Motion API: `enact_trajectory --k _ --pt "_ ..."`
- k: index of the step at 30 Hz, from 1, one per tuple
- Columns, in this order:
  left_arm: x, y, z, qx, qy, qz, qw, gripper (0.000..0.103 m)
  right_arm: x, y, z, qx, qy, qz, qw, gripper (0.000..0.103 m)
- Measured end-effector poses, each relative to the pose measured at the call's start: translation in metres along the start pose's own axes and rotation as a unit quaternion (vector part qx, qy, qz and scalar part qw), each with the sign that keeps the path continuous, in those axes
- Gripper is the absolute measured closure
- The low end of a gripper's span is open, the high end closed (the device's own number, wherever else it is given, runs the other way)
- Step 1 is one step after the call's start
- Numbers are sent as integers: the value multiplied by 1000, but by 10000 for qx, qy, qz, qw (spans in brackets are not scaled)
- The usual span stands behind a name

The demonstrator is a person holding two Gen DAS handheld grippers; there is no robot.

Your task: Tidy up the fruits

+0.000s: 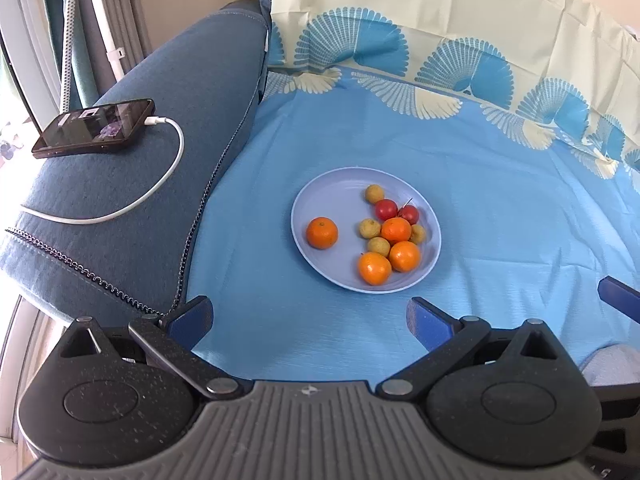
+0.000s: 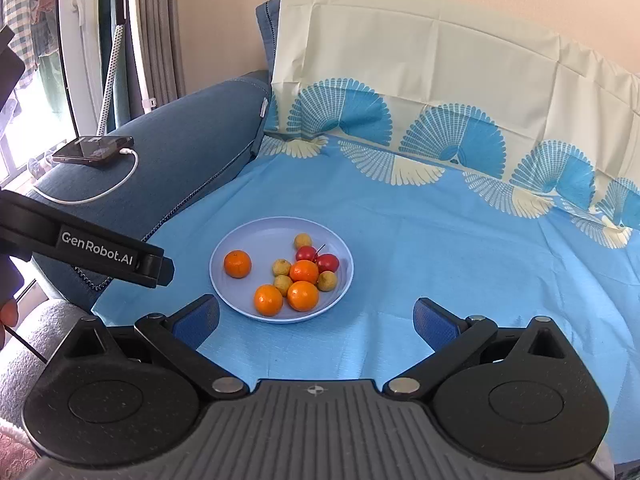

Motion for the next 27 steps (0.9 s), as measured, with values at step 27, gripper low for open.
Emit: enact_trajectory --k 27 --pt "2 -9 -14 -4 -149 97 9998 0 1 -6 -18 103 -177 135 9997 1"
Point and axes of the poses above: each gripper's, at about its wrist camera, not at the fingertips, and z roughly the way its jaws point, y to its left, x to its underside, the point moved 8 cm from there along z, roughly the way its jaws point, and after that the axes turned 9 degrees about x, right-handed, at the moved point
